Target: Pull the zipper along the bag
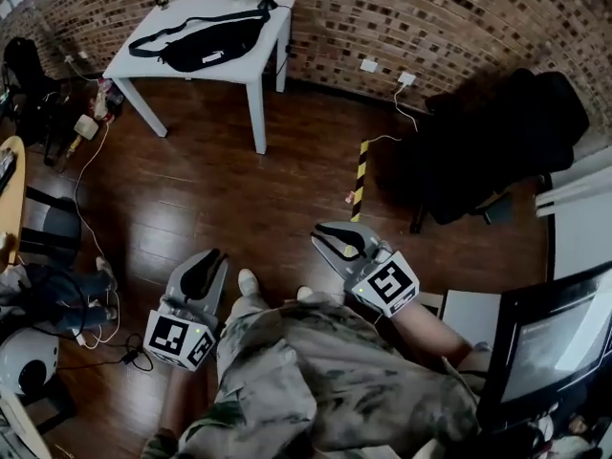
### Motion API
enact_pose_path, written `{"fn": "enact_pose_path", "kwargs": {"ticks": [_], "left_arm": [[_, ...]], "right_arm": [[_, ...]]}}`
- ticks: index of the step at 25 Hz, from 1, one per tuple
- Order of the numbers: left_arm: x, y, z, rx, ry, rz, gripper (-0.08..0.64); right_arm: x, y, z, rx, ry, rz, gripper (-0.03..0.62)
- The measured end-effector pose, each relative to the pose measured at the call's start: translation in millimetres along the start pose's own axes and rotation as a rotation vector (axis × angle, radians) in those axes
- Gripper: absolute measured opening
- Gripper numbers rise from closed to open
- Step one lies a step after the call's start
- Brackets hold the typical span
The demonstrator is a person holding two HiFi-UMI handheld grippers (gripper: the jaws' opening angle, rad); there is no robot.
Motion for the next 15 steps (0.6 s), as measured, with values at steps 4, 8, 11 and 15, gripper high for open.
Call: {"fn": "enact_pose_path", "kwargs": {"ticks": [4, 8, 11, 15], "left_arm": [[-13, -42, 10, -0.002, 0.014, 0.016, 0.071], [-17, -63, 20, -0.001, 0.029, 0.010, 0.071], [-19, -74, 26, -0.001, 0.039, 0.010, 0.071], [-17, -82, 34, -0.002, 0.047, 0.011, 0.071]], "right_arm": [[4, -7, -31, -0.019, -0.030, -0.009, 0.057], [7, -14, -52, -0.029, -0.048, -0.012, 0.057], [12, -19, -62, -0.034, -0.057, -0.023, 0.057], [15, -23, -69, -0.037, -0.048, -0.027, 0.055]]}}
Point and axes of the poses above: the fingertips, and each gripper's own axes: z forward along the fingers, y to its left, x out of its underside, the point moved 1 cm from there along -z, backward along the fingers, and after that the axes turned 15 degrees about y, right-handed, at the moved point
